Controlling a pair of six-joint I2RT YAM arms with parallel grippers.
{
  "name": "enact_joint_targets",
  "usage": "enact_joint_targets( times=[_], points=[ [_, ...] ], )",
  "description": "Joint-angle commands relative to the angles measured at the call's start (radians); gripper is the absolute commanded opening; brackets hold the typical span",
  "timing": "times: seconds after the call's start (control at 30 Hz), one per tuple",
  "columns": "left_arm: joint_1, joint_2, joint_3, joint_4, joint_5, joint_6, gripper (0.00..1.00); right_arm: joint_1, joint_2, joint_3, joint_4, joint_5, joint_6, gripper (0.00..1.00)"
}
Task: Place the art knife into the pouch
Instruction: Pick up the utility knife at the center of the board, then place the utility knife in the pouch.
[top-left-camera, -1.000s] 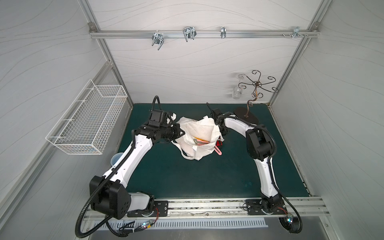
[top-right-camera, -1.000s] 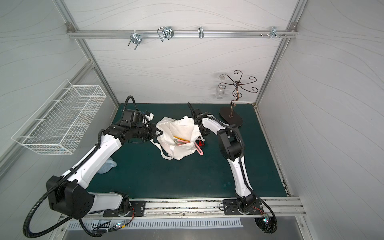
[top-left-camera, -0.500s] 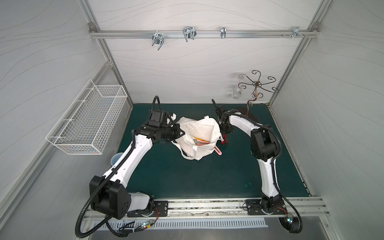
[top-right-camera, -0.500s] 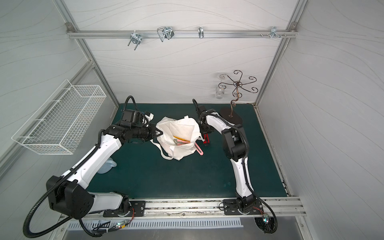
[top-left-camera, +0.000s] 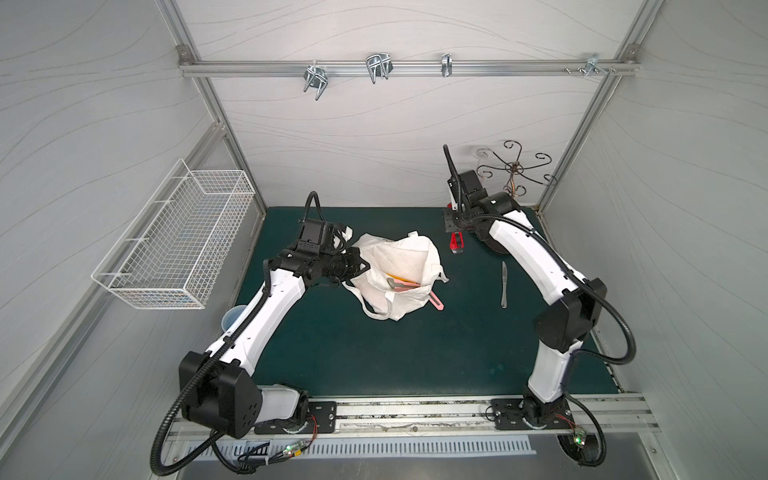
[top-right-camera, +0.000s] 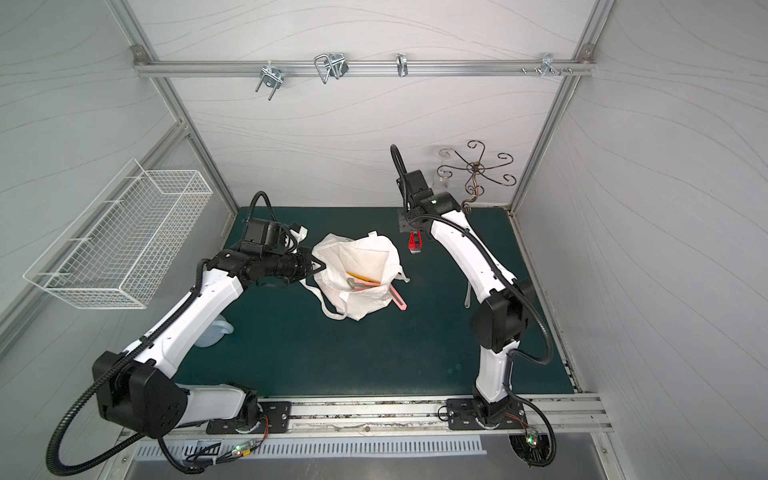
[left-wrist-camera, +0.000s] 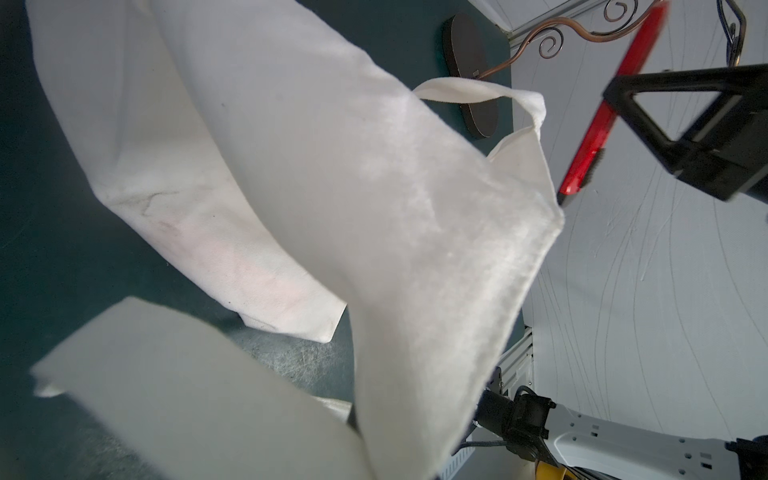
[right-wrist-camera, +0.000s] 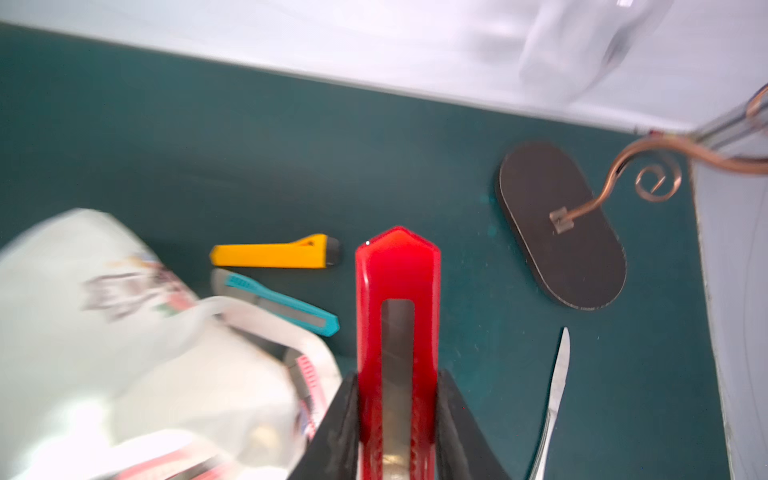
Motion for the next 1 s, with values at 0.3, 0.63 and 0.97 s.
enact_joint_targets(
  times=[0.3, 0.63, 0.97],
  points=[
    [-0.011, 0.003, 0.043, 0.012, -0.001, 0.019, 0.00, 0.284, -0.142, -0.159, 0.254, 0.010, -0.008, 0.31],
    [-0.014, 0.004, 0.045, 0.004, -0.007, 0.027, 0.00, 0.435, -0.188, -0.474, 0.686, 0.158, -0.104, 0.37],
    [-0.014, 0.008, 0.046, 0.008, -0.002, 0.024, 0.00, 0.379, -0.343, -0.511, 0.566, 0.240, -0.074, 0.53]
  ],
)
